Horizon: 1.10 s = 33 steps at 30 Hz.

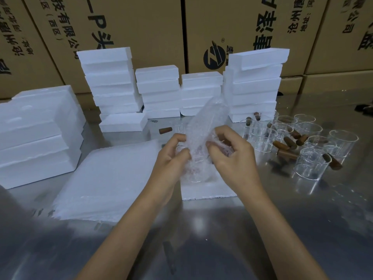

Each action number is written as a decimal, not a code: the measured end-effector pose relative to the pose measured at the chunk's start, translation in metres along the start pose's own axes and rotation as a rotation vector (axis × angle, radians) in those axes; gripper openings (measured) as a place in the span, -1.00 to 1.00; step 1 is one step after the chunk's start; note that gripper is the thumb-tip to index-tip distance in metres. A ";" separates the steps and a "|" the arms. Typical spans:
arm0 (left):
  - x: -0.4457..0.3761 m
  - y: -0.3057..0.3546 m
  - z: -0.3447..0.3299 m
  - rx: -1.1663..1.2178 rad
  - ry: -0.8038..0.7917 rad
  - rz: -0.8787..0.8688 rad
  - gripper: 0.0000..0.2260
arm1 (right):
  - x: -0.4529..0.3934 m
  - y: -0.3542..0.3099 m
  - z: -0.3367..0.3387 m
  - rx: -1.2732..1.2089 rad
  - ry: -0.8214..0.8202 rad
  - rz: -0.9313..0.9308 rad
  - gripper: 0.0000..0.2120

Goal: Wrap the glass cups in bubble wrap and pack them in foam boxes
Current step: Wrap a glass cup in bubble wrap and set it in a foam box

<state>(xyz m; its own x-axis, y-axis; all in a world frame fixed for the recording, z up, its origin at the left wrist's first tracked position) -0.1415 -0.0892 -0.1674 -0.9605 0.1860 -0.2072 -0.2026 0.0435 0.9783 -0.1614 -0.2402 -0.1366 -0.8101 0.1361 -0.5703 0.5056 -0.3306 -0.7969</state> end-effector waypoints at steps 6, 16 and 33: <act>0.011 0.023 -0.024 -0.264 -0.172 -0.138 -0.89 | 0.026 -0.004 0.015 -0.013 0.072 0.031 -0.84; 0.028 0.012 -0.043 -0.669 -0.212 -0.256 -0.95 | 0.061 0.014 0.024 0.029 -0.076 0.033 -0.75; 0.009 -0.003 -0.002 -0.642 -0.234 -0.008 -0.72 | 0.077 0.018 -0.019 0.602 -0.304 0.074 -0.71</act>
<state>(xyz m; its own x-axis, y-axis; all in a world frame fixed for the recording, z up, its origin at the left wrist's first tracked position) -0.1498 -0.0898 -0.1723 -0.9066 0.3985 -0.1393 -0.3520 -0.5317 0.7703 -0.2091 -0.2184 -0.1988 -0.8719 -0.1459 -0.4675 0.3801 -0.8036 -0.4579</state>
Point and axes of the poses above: each hand's wrist, its own x-axis away from the middle knuckle, its own z-axis out of the back of the hand, y = z × x, the point moved 10 cm from there along -x, towards the middle knuckle, and after that the axes turned 2 degrees about -y, right-handed, at the moved point
